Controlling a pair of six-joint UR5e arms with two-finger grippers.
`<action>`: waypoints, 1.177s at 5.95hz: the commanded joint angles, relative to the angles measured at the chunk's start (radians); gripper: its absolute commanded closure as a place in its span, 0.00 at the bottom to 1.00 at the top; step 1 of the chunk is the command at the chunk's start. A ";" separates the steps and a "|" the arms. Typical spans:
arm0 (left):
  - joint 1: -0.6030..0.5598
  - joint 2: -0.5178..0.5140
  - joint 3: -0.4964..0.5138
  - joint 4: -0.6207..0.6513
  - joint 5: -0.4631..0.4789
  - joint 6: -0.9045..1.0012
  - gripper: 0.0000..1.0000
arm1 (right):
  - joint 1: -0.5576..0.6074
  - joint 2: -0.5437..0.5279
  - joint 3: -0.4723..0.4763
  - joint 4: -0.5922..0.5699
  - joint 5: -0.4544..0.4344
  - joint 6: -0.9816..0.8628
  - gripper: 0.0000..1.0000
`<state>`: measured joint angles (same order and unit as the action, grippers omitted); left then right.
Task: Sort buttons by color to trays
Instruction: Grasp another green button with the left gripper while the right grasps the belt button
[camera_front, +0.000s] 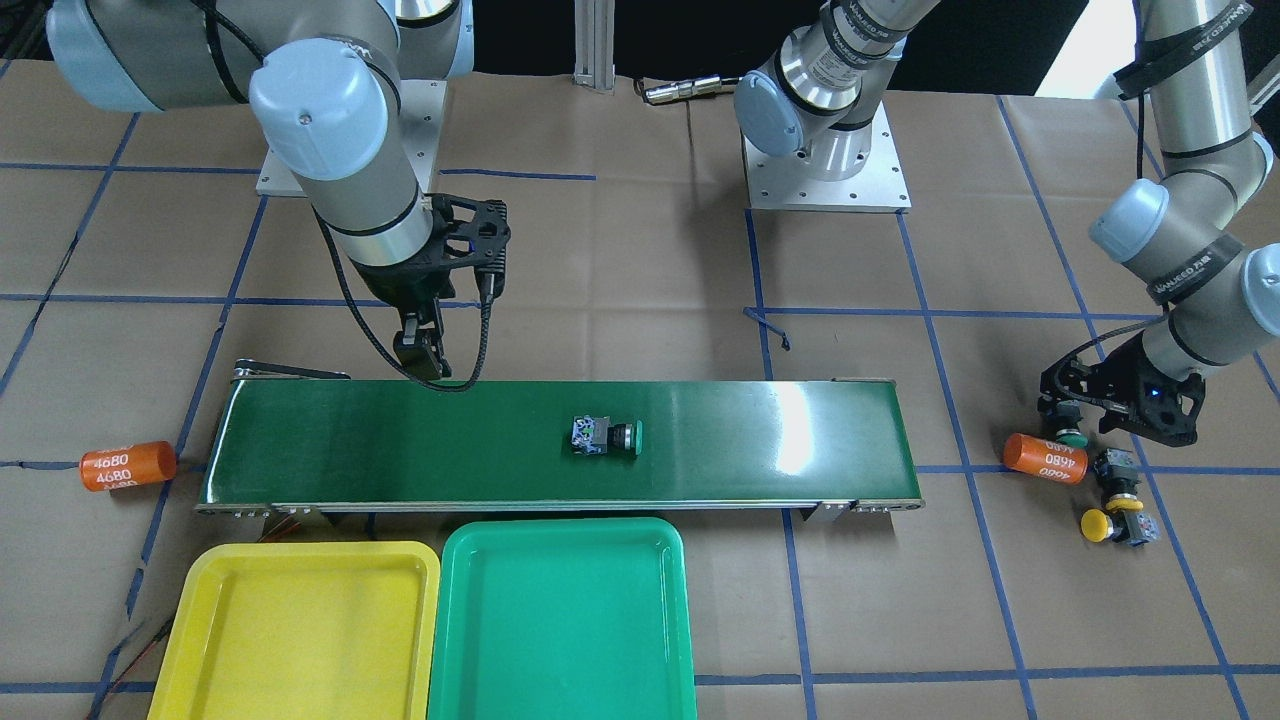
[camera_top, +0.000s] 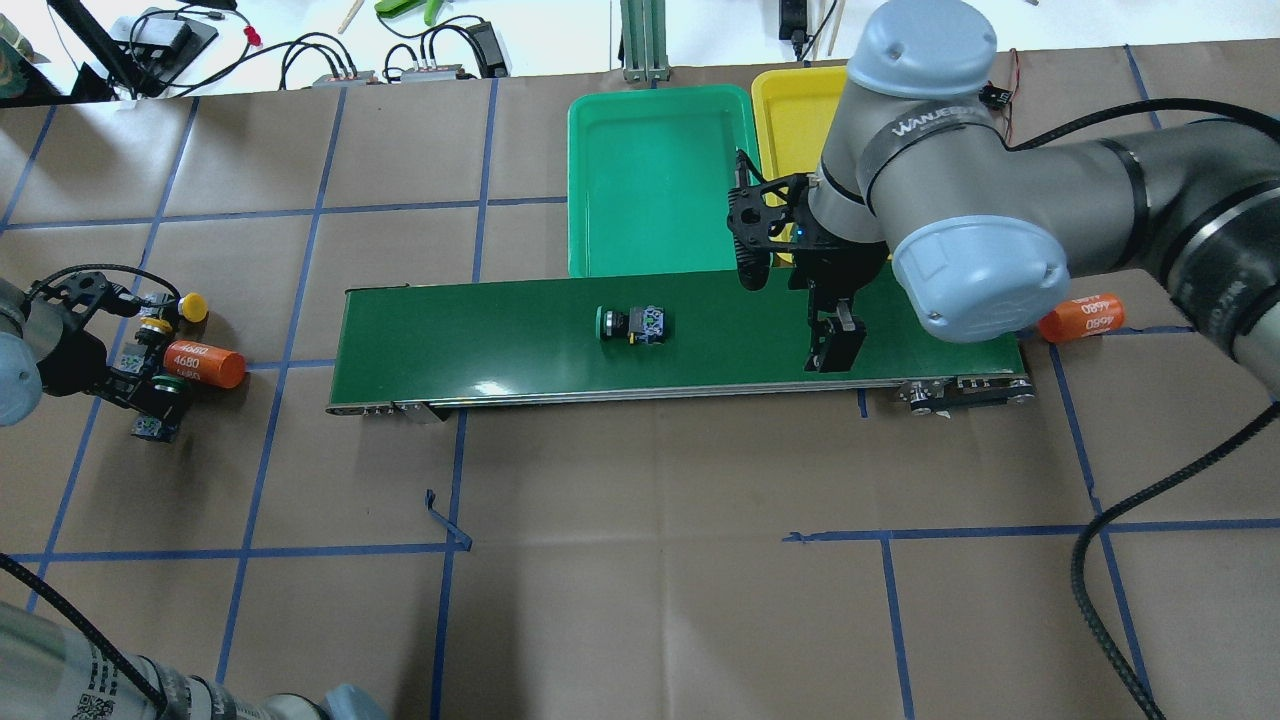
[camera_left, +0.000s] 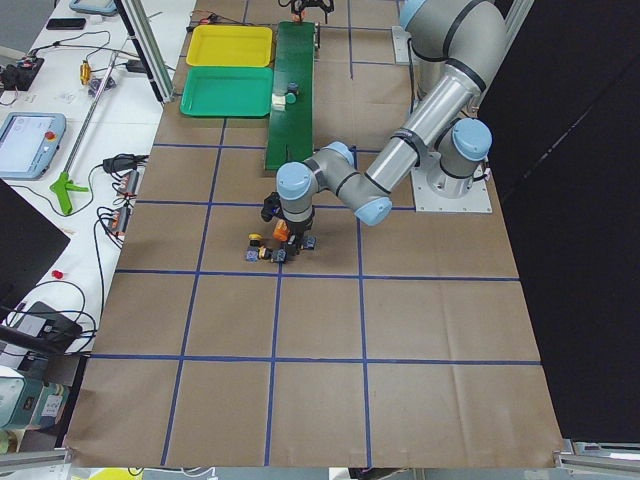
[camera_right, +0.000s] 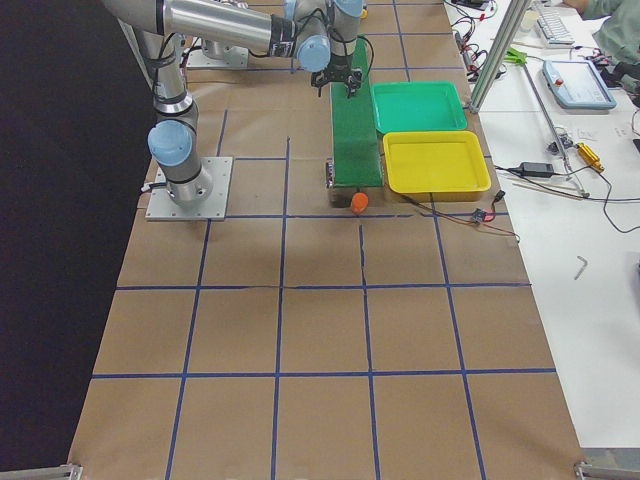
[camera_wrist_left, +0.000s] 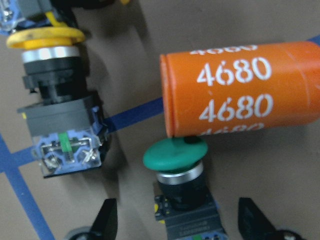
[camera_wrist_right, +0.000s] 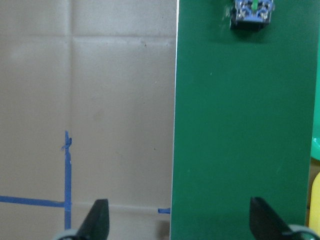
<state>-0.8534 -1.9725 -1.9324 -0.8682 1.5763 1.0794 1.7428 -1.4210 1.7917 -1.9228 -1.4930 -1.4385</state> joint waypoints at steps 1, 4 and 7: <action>-0.001 -0.005 -0.002 0.001 0.001 -0.001 0.78 | 0.068 0.110 0.000 -0.178 -0.001 0.078 0.00; -0.057 0.113 0.016 -0.068 0.010 0.023 1.00 | 0.083 0.207 0.005 -0.348 -0.001 0.116 0.00; -0.362 0.225 0.140 -0.284 0.005 0.116 0.99 | 0.017 0.214 0.055 -0.384 -0.018 0.078 0.10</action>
<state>-1.1061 -1.7721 -1.8265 -1.1066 1.5831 1.1474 1.7915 -1.2075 1.8376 -2.2953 -1.5085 -1.3405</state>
